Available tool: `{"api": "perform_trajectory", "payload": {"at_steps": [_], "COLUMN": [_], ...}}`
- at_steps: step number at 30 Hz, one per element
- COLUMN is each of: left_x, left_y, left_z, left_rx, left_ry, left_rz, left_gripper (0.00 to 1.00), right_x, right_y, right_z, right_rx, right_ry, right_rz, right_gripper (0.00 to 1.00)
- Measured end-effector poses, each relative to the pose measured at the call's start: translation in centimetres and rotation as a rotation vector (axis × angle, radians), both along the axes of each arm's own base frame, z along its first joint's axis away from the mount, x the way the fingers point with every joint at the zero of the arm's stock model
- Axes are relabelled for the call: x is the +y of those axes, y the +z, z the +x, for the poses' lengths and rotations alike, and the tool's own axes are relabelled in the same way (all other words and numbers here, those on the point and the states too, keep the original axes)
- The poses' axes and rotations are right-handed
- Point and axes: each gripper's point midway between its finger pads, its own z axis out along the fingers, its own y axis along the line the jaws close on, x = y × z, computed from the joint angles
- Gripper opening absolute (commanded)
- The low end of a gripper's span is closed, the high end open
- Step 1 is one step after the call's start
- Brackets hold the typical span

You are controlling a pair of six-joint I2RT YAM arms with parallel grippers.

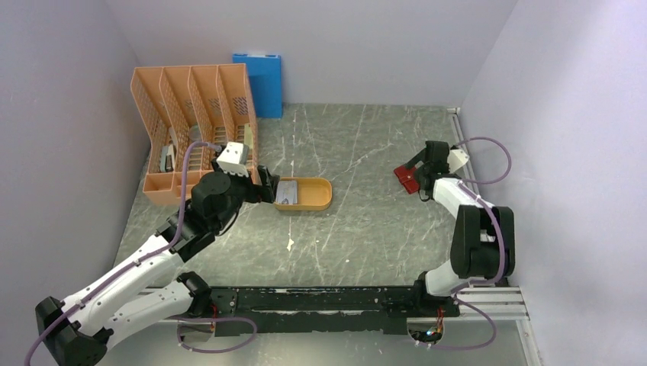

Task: Put the credit cards into the card holder
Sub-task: Move the card holder to the center of the board.

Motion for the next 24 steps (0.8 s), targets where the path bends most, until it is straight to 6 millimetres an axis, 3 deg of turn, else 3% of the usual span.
{"api": "perform_trajectory", "payload": {"at_steps": [4, 9, 15, 24], "left_x": [0.2, 0.3, 0.4, 0.4], "left_y": [0.5, 0.5, 0.3, -0.1], "left_z": [-0.2, -0.2, 0.0, 0.1], "left_rx": [-0.016, -0.02, -0.017, -0.008], "left_ry": [0.004, 0.01, 0.017, 0.018], "left_rz": [-0.002, 0.003, 0.017, 0.031], "left_gripper": [0.97, 0.97, 0.97, 0.97], "right_x": [-2.8, -4.3, -4.5, -3.1], "right_y": [-1.2, -0.9, -1.4, -4.4], "right_z": [1.3, 4.0, 6.2, 5.0], "right_rx": [0.037, 0.04, 0.052, 0.129], "right_ry": [-0.05, -0.038, 0.001, 0.043], "right_rz": [-0.01, -0.03, -0.024, 0.042], "right_gripper": [0.93, 0.92, 0.91, 0.86]}}
